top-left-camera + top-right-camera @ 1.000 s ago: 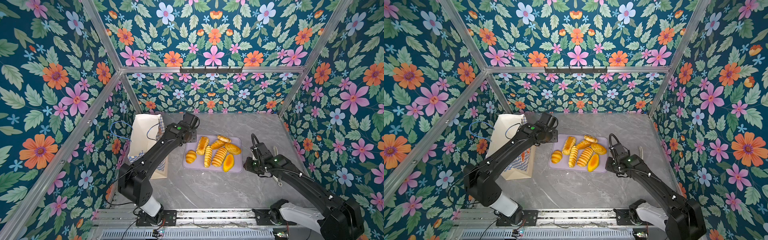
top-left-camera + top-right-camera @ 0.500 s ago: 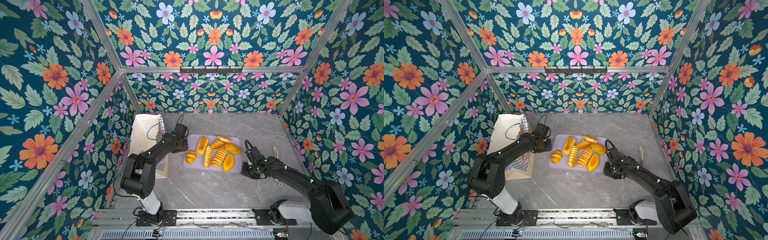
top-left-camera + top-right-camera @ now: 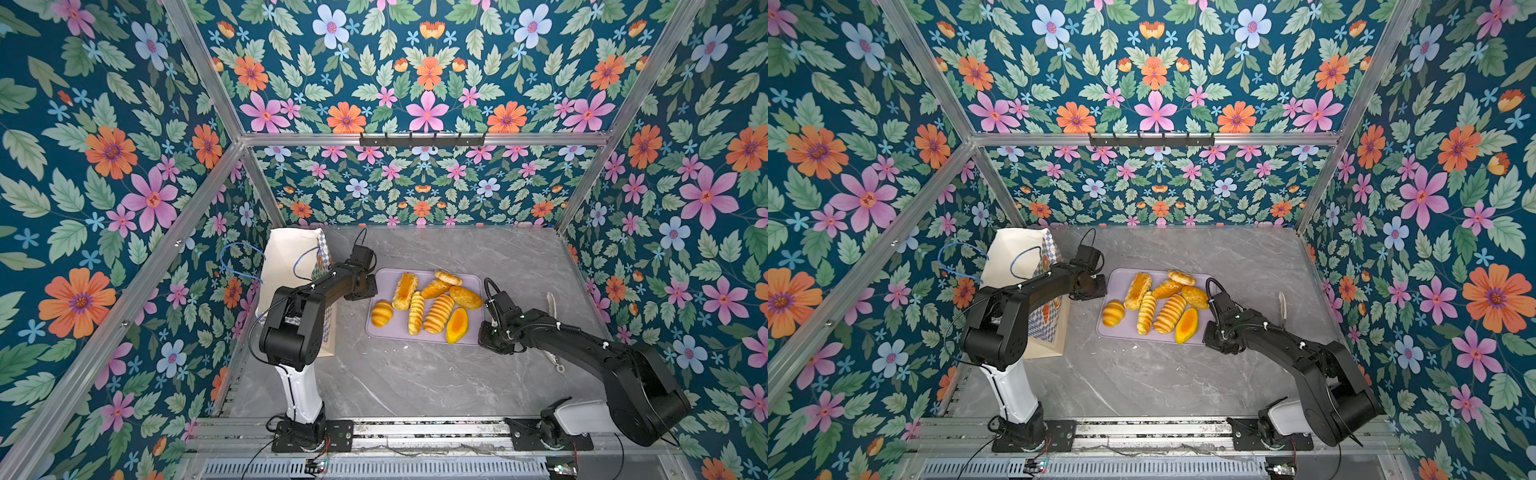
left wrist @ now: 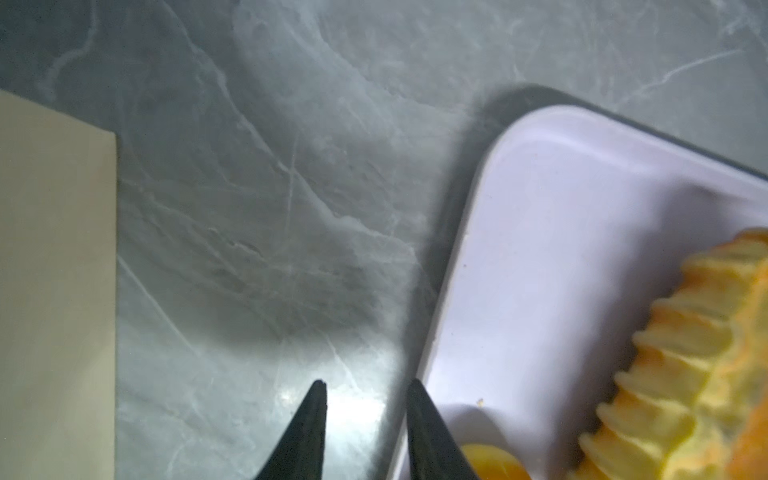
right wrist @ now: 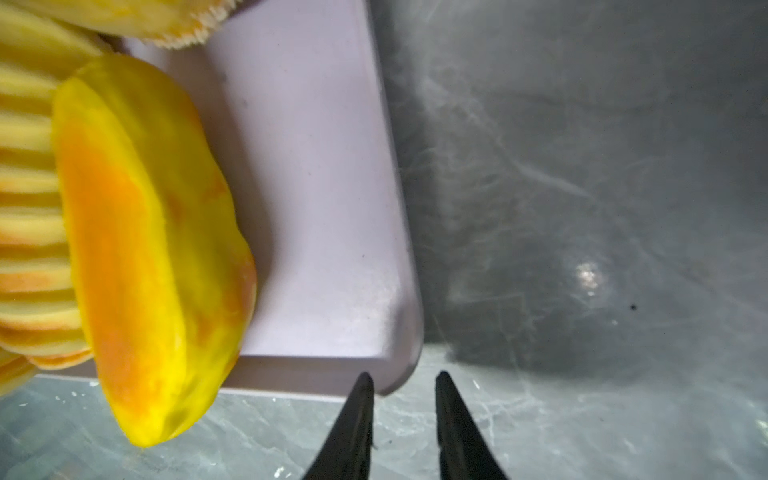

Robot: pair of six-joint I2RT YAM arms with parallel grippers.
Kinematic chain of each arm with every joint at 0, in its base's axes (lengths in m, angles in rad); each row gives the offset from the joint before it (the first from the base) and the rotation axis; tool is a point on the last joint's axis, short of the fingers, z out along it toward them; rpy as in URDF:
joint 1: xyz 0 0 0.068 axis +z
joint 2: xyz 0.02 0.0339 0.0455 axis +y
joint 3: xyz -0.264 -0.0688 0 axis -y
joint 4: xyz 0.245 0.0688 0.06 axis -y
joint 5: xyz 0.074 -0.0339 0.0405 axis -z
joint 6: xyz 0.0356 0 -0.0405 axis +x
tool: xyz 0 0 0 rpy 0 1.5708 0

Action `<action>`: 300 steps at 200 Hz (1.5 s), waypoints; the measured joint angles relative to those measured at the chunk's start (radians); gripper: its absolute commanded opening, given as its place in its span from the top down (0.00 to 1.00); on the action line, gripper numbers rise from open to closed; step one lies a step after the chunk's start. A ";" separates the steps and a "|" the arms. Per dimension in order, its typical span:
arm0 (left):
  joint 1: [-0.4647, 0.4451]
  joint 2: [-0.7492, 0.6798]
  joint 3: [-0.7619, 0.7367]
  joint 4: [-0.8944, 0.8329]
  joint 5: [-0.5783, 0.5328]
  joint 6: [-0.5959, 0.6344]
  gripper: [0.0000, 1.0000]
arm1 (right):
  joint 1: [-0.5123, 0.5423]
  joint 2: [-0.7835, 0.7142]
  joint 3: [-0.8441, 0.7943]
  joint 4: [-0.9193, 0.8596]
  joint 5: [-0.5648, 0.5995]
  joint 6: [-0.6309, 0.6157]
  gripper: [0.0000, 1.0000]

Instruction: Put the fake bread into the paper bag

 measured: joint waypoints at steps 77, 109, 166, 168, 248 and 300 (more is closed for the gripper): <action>0.005 0.123 0.083 0.052 0.015 0.023 0.72 | -0.016 0.072 0.023 0.027 0.018 0.005 0.82; 0.005 0.158 0.116 0.088 0.023 0.037 0.80 | -0.020 0.090 0.037 0.024 0.019 0.008 0.86; 0.010 0.138 0.110 0.068 0.022 0.036 0.58 | -0.023 0.115 0.077 -0.011 0.042 0.010 0.86; 0.011 0.134 0.106 0.063 0.023 0.036 0.58 | -0.023 0.115 0.077 -0.011 0.043 0.010 0.86; 0.017 0.012 0.039 0.037 0.086 0.036 0.59 | -0.021 0.100 0.076 -0.008 0.043 0.010 0.86; -0.007 0.122 0.119 0.030 0.107 0.072 0.73 | -0.021 0.100 0.076 -0.008 0.042 0.010 0.86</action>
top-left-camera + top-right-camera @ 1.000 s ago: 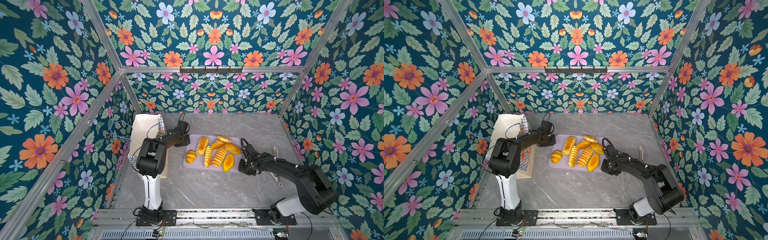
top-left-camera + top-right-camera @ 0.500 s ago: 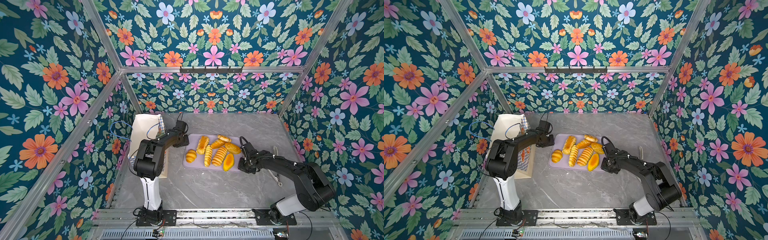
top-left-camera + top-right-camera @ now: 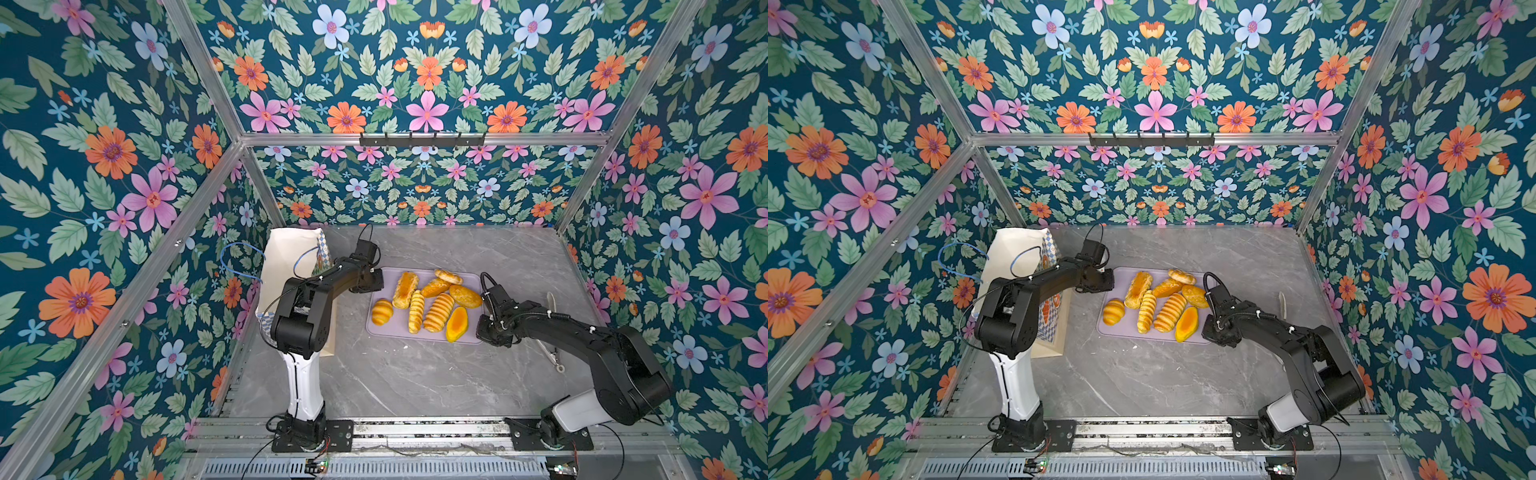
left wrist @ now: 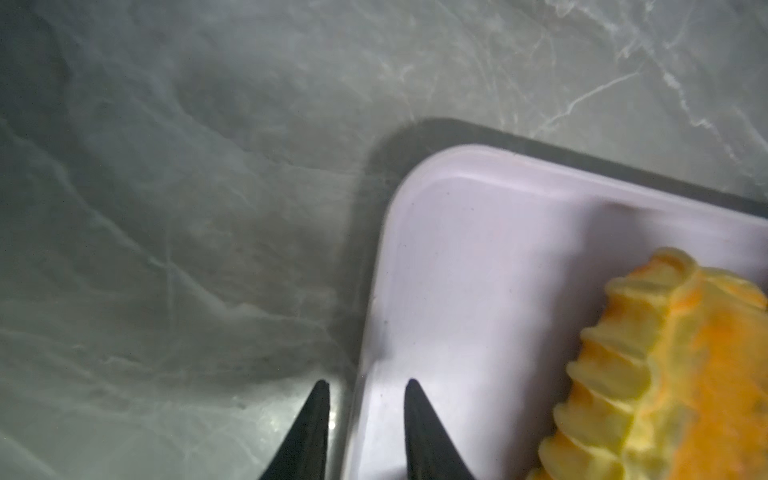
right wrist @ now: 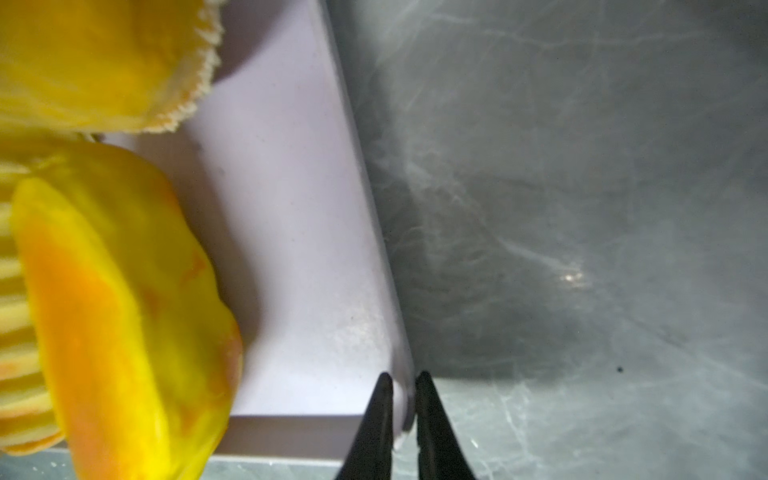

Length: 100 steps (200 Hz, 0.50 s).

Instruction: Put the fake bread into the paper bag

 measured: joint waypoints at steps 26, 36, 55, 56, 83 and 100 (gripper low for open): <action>0.000 0.034 0.026 -0.011 -0.014 0.011 0.83 | 0.000 0.000 0.001 -0.002 0.001 0.000 0.92; 0.001 0.039 0.032 -0.011 -0.021 0.014 0.87 | 0.000 0.001 0.002 -0.001 0.000 0.002 0.93; 0.002 0.046 0.044 -0.015 -0.026 0.029 0.94 | -0.002 0.010 0.013 -0.002 0.003 0.013 0.95; 0.002 0.046 0.045 -0.015 -0.026 0.030 0.95 | -0.003 0.010 0.014 -0.002 0.003 0.012 0.95; 0.002 0.064 0.079 -0.033 -0.029 0.058 1.00 | -0.016 0.037 0.041 -0.001 0.020 0.008 0.95; 0.002 0.087 0.113 -0.040 -0.034 0.057 1.00 | -0.026 0.055 0.064 -0.003 0.019 0.002 0.96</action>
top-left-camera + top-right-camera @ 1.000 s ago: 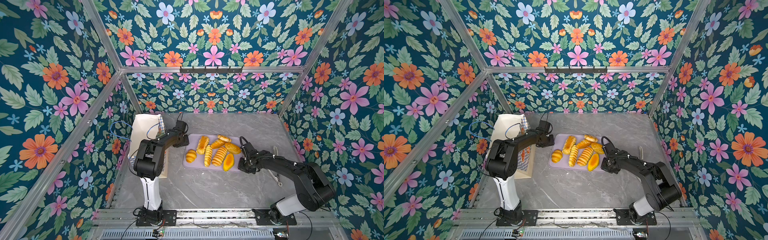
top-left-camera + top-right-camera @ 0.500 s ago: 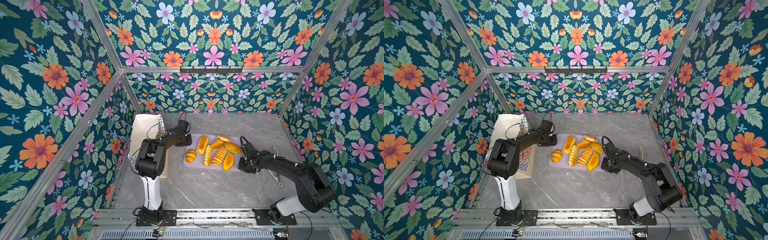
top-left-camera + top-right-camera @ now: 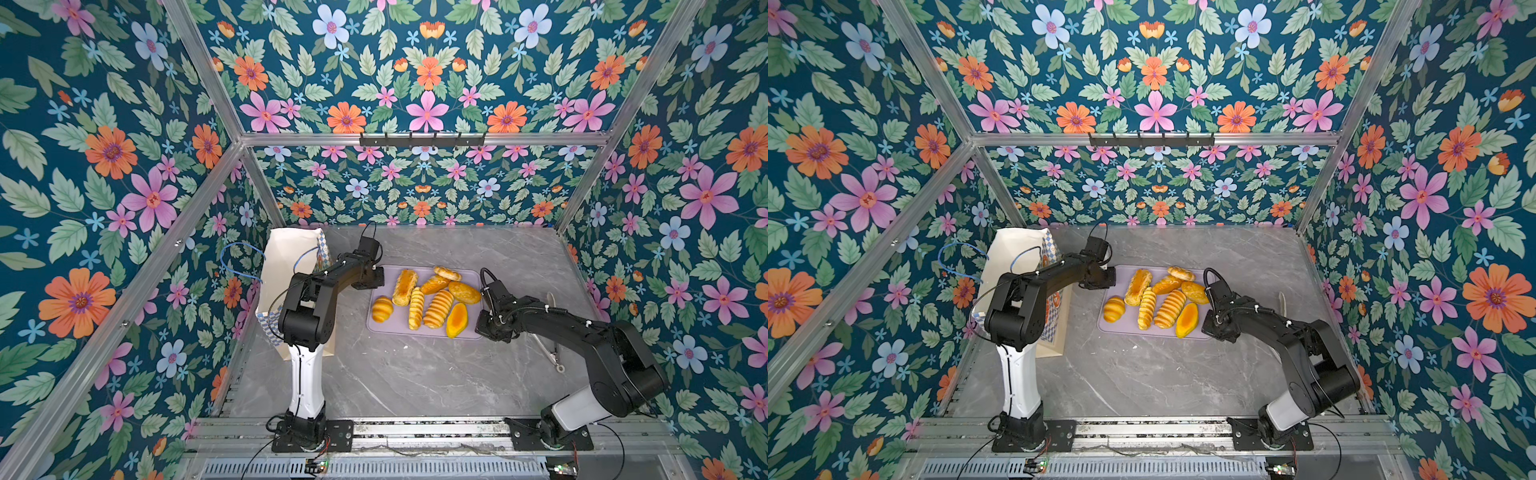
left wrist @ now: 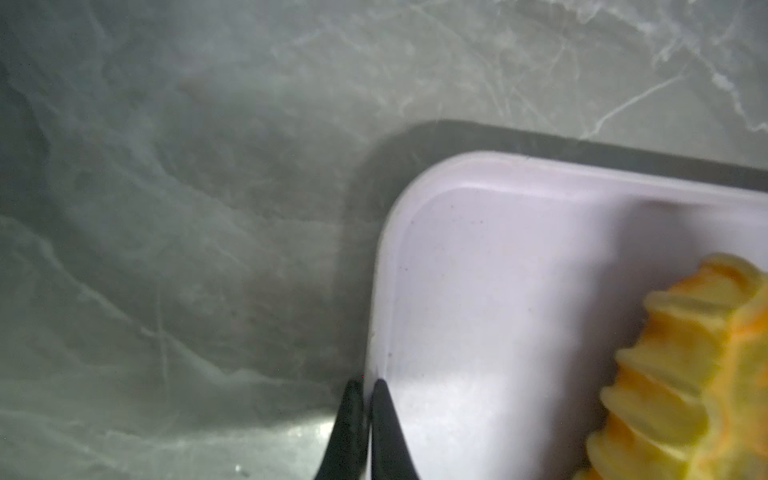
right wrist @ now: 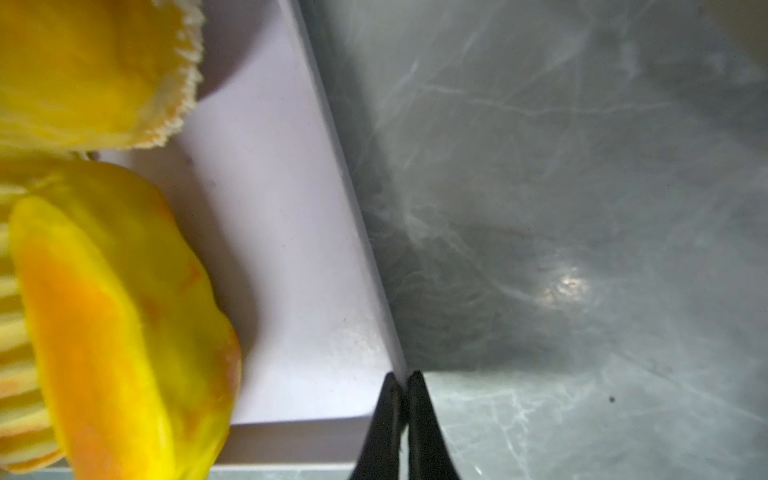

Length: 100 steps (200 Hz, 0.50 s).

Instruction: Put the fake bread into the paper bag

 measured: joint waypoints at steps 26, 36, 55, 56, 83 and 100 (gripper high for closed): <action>0.003 0.050 0.074 -0.015 -0.009 0.004 1.00 | -0.021 0.041 0.048 0.000 -0.002 -0.017 0.96; 0.005 0.072 0.110 -0.024 -0.011 0.006 1.00 | -0.029 0.063 0.075 -0.006 -0.005 -0.026 0.97; 0.016 0.113 0.172 -0.037 -0.012 0.011 1.00 | -0.048 0.104 0.123 -0.010 -0.013 -0.039 0.97; 0.017 0.114 0.175 -0.038 -0.012 0.011 1.00 | -0.048 0.106 0.125 -0.010 -0.013 -0.040 0.97; 0.038 0.166 0.259 -0.056 -0.004 0.014 1.00 | -0.077 0.190 0.207 -0.014 -0.037 -0.067 0.98; 0.051 0.199 0.312 -0.064 0.004 0.018 1.00 | -0.091 0.234 0.262 -0.014 -0.051 -0.087 0.98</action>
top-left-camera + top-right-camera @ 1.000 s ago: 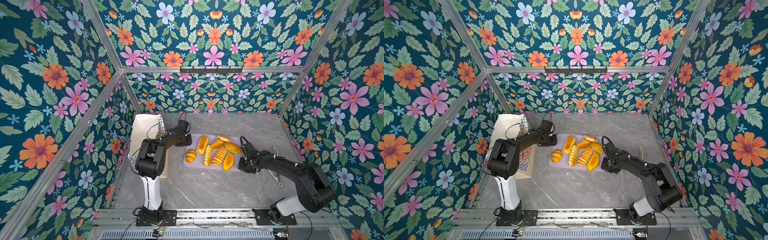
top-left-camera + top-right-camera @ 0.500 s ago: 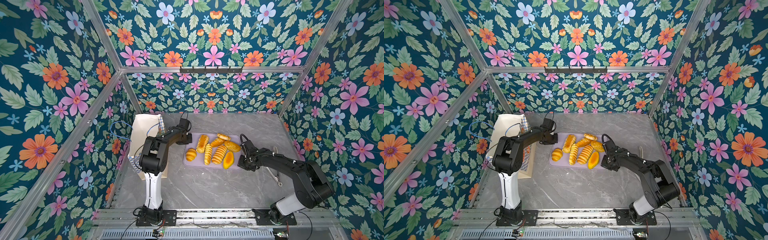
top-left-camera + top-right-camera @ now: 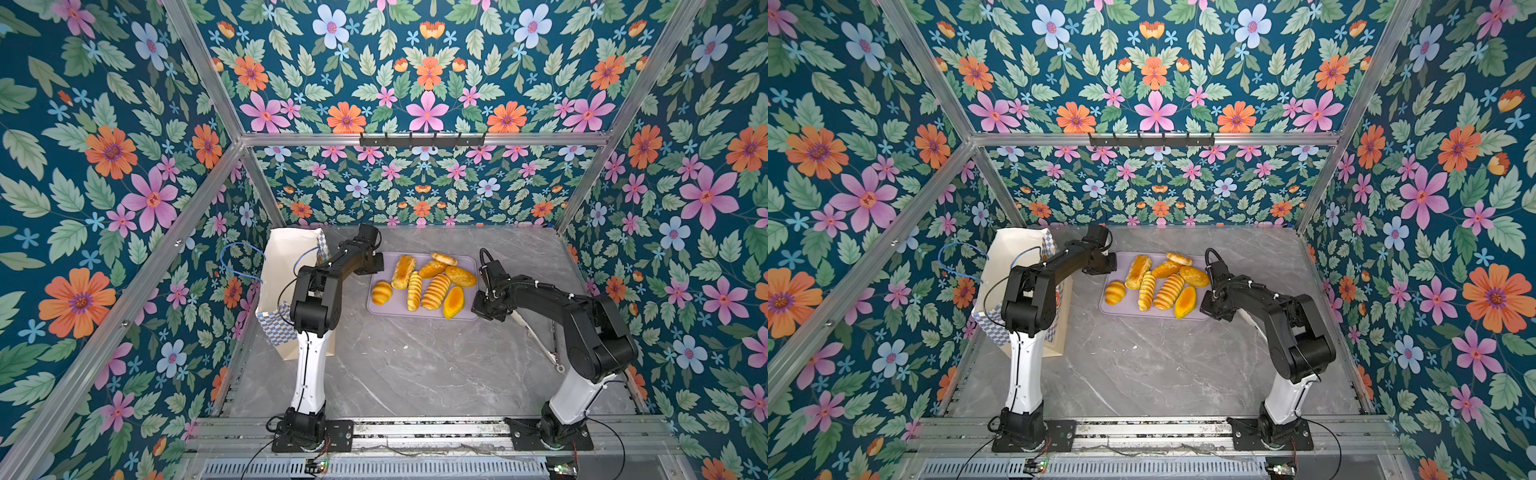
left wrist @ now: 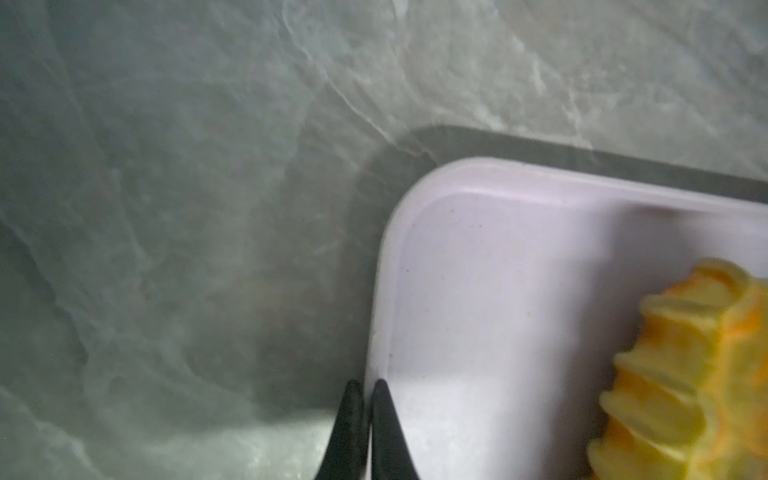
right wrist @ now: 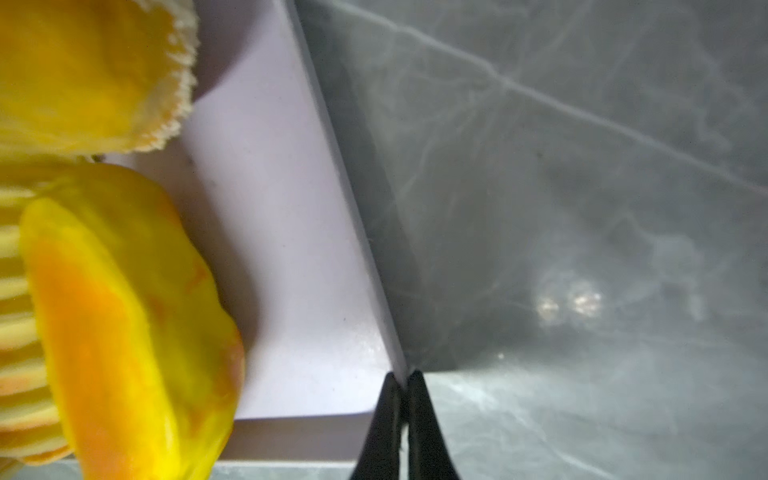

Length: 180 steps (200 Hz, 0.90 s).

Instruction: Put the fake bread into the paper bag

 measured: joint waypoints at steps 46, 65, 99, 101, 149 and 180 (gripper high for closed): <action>0.008 0.060 0.092 -0.014 0.008 0.004 1.00 | -0.013 0.037 0.105 -0.049 -0.013 -0.024 0.84; 0.007 0.063 0.092 -0.009 0.013 0.000 1.00 | -0.016 0.014 0.124 -0.068 -0.021 -0.035 0.80; 0.005 0.052 0.050 0.048 0.031 -0.042 1.00 | -0.024 -0.076 0.135 -0.105 -0.042 -0.061 0.67; 0.005 0.051 0.047 0.050 0.032 -0.045 1.00 | -0.024 -0.080 0.135 -0.108 -0.042 -0.062 0.66; -0.008 0.039 0.019 0.093 0.021 -0.070 1.00 | -0.031 -0.245 0.135 -0.169 -0.038 -0.085 0.61; -0.041 0.081 0.097 0.071 0.012 -0.081 1.00 | -0.031 -0.335 0.141 -0.199 -0.035 -0.089 0.60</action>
